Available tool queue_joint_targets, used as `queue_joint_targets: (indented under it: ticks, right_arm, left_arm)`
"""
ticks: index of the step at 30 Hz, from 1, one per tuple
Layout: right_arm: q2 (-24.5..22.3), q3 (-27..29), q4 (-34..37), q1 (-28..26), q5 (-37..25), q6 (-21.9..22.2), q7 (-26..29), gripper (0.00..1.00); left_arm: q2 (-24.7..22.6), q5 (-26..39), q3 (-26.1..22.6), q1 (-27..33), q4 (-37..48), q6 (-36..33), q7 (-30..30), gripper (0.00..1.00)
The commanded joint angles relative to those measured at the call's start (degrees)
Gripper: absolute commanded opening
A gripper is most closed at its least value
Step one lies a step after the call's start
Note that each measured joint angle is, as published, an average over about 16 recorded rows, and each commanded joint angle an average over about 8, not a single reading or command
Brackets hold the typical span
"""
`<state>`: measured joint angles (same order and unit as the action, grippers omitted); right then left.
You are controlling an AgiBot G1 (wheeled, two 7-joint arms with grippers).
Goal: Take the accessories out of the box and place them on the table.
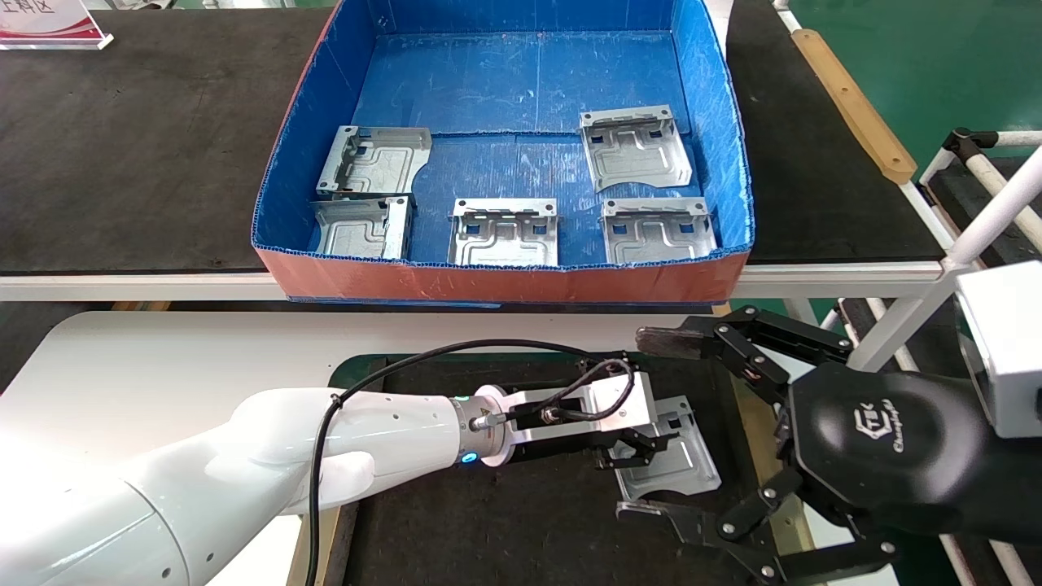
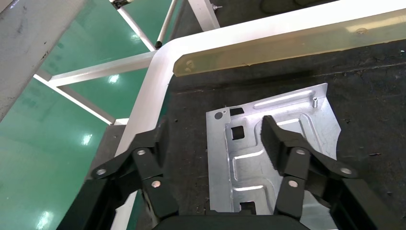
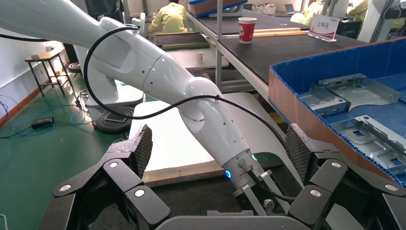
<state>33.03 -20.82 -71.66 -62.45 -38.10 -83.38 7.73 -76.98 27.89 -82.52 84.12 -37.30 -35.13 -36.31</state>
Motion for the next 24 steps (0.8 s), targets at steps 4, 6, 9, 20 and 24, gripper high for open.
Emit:
queue_joint_targets:
  ticks: [4,6,9,20,24]
  right_arm:
    - [0.0,0.0,0.0,0.0,0.0,0.0,0.0,1.00]
    - [0.0,0.0,0.0,0.0,0.0,0.0,0.0,1.00]
    - [0.0,0.0,0.0,0.0,0.0,0.0,0.0,1.00]
    - [0.0,0.0,0.0,0.0,0.0,0.0,0.0,1.00]
    - [0.0,0.0,0.0,0.0,0.0,0.0,0.0,1.00]
  left_arm:
    - [2.1,0.7,3.4,-1.1,-1.8,-2.6,2.4,1.00]
    - [3.6,1.2,5.6,-1.9,-3.1,-4.3,4.0,1.00]
    - [5.7,1.9,9.1,-3.1,-5.0,-6.9,6.4,1.00]
    - [13.7,4.6,21.7,-7.4,-11.9,-16.5,15.4,1.00]
    - [16.6,5.5,26.3,-8.9,-14.3,-20.0,18.6,1.00]
